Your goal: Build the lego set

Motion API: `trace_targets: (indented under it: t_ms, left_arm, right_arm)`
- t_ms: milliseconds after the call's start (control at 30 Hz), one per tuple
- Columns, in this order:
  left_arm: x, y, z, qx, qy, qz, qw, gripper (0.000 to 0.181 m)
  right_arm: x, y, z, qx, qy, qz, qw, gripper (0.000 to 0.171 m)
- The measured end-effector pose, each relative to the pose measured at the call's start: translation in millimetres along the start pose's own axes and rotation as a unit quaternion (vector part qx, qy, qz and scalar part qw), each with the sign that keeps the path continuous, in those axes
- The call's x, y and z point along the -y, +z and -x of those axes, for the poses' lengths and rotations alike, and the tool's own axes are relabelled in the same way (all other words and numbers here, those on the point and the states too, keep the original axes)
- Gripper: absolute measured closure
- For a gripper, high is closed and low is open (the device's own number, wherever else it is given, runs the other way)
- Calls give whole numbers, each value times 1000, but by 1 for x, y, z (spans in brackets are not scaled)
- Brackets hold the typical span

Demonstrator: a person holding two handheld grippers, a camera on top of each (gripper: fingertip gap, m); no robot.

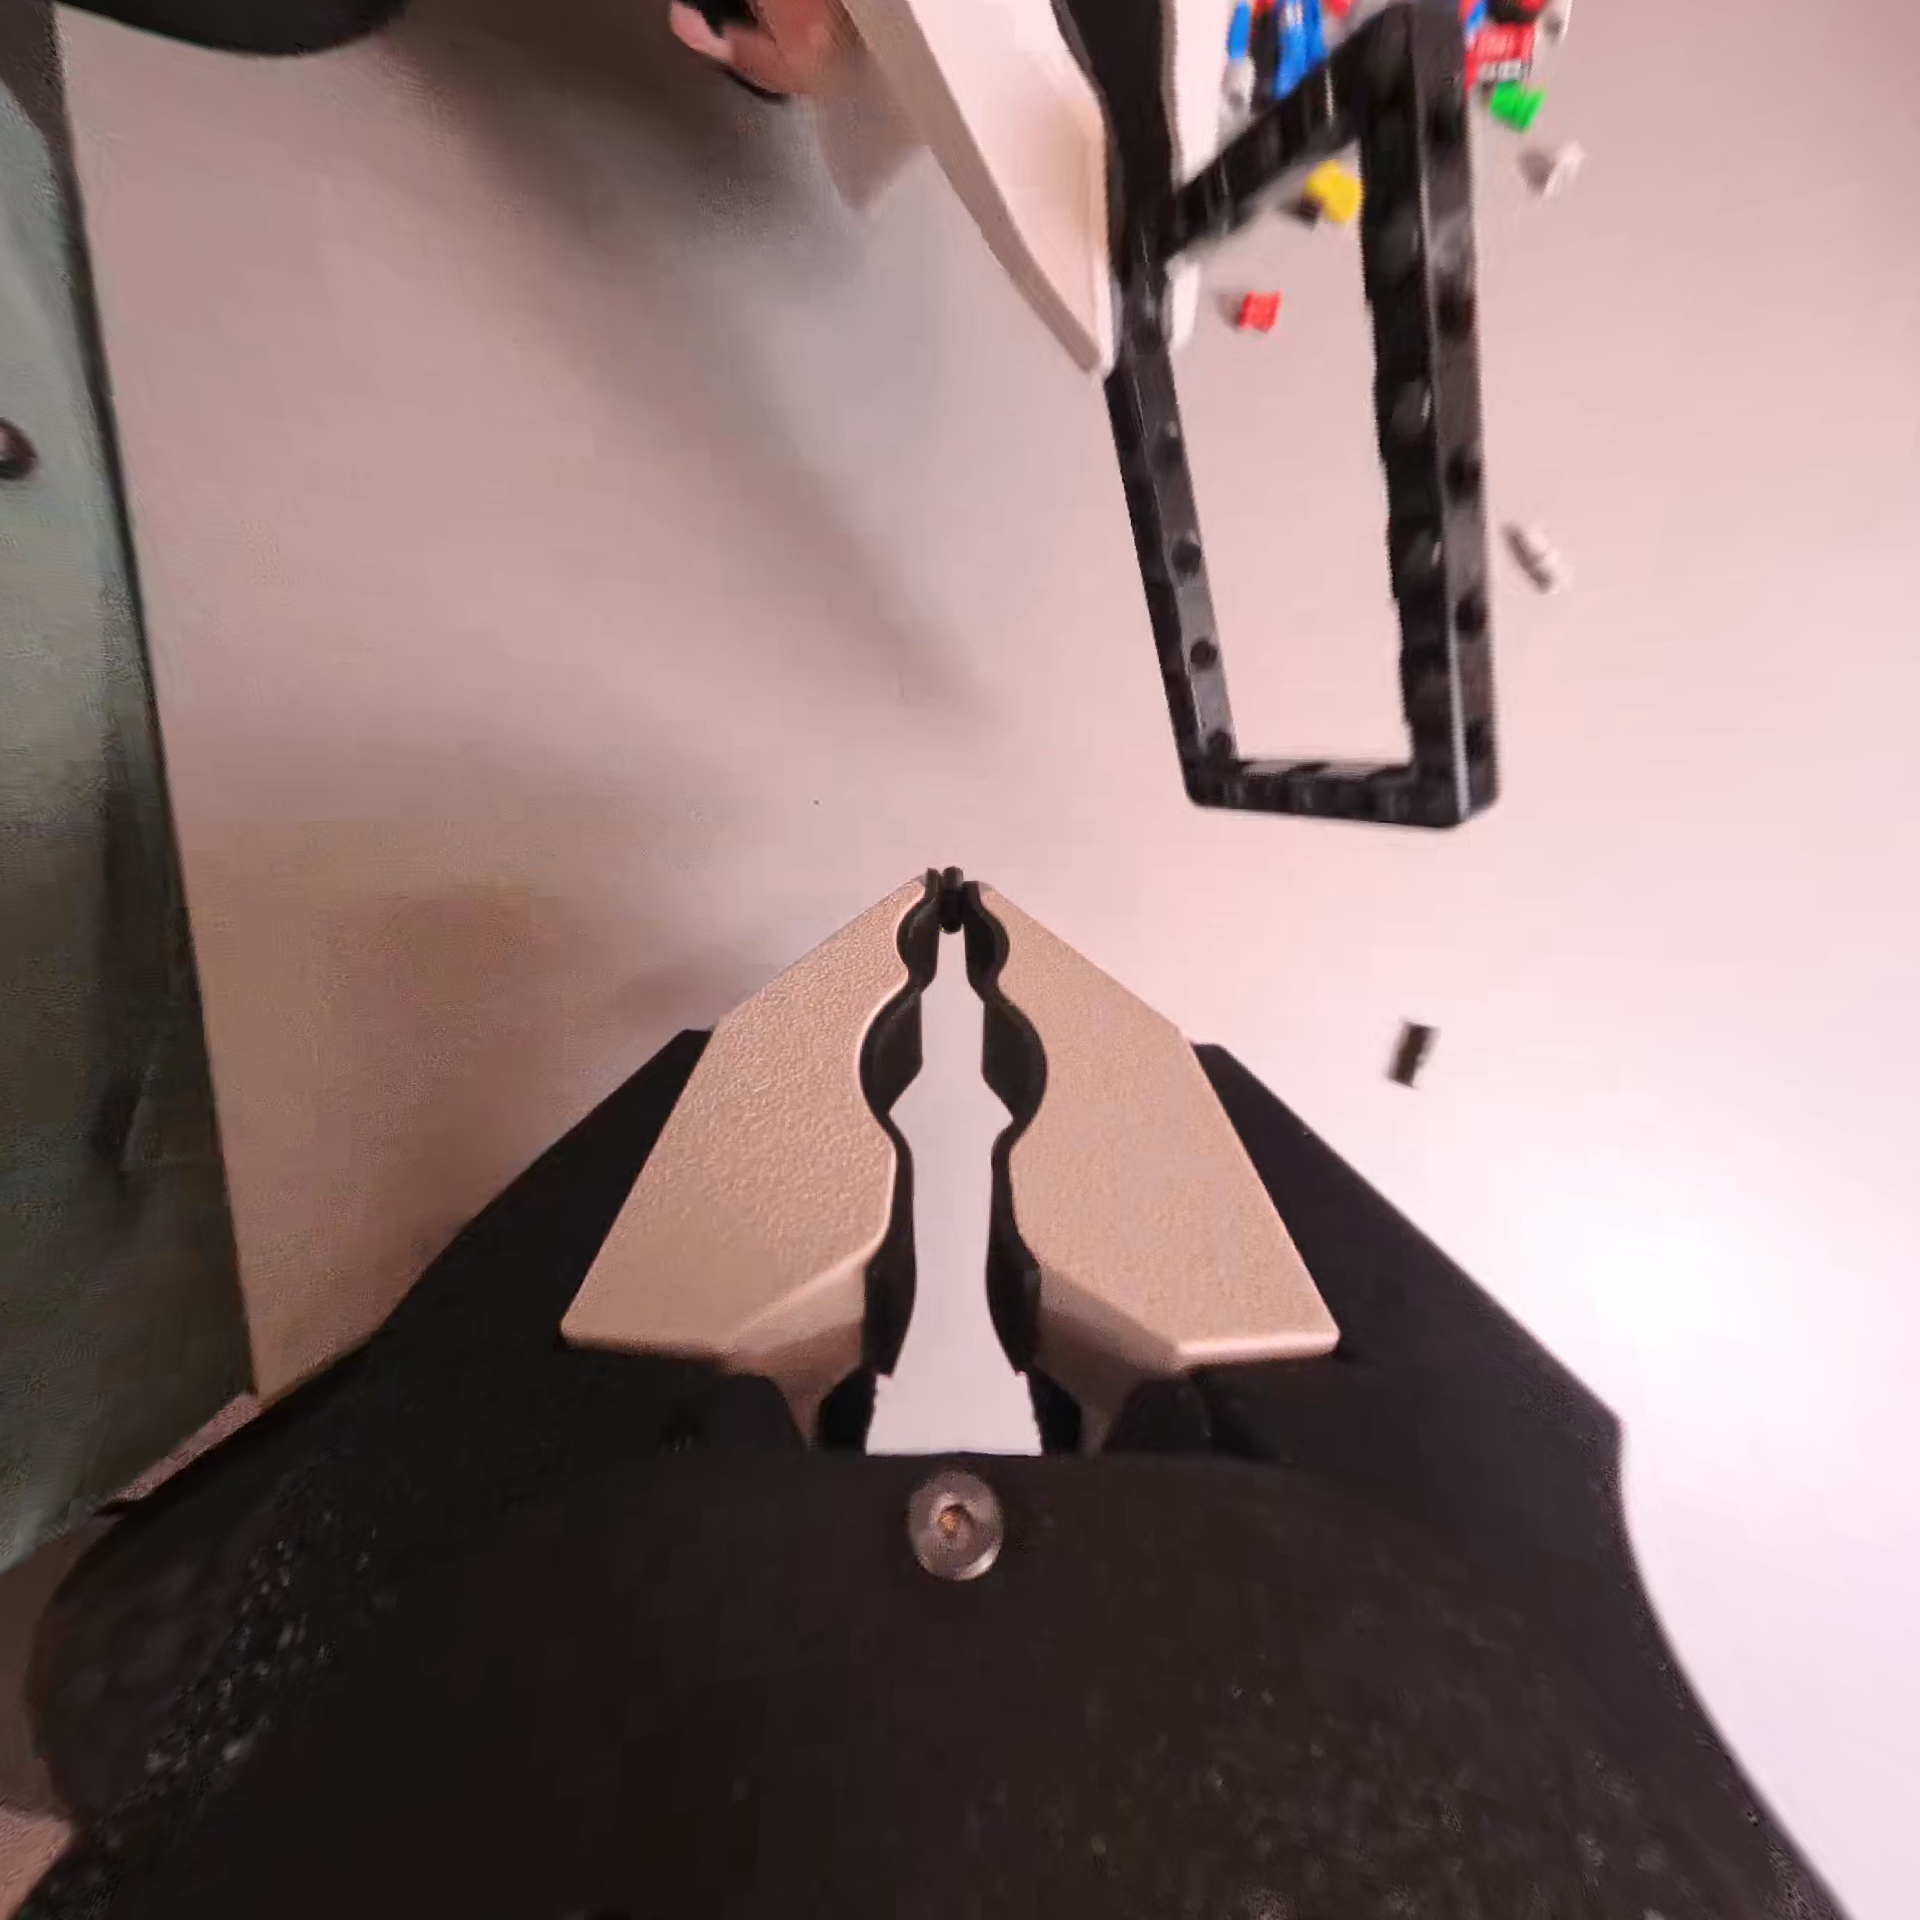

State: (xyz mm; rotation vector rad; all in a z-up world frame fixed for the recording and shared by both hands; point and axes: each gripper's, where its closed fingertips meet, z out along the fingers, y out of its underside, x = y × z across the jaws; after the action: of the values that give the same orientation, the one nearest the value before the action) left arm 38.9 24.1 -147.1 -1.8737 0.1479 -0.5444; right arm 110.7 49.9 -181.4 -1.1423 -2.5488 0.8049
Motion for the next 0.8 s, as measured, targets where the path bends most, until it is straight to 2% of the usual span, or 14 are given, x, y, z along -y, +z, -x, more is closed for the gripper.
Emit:
trace_targets:
  t_ms: [200,467,667,800]
  left_arm:
    - [-6,1,7,13,3,11,1000,176]
    - [-11,2,9,4,-11,17,1000,176]
    - [-12,3,7,-7,-12,21,1000,176]
    - [-15,5,6,-10,-15,25,1000,176]
  right_arm:
    - [-40,24,-13,-14,15,31,999,170]
    - [-46,21,-10,-23,31,12,999,152]
    - [-52,17,-11,-66,45,-21,997,154]
    - [-47,21,-14,-55,39,-24,997,147]
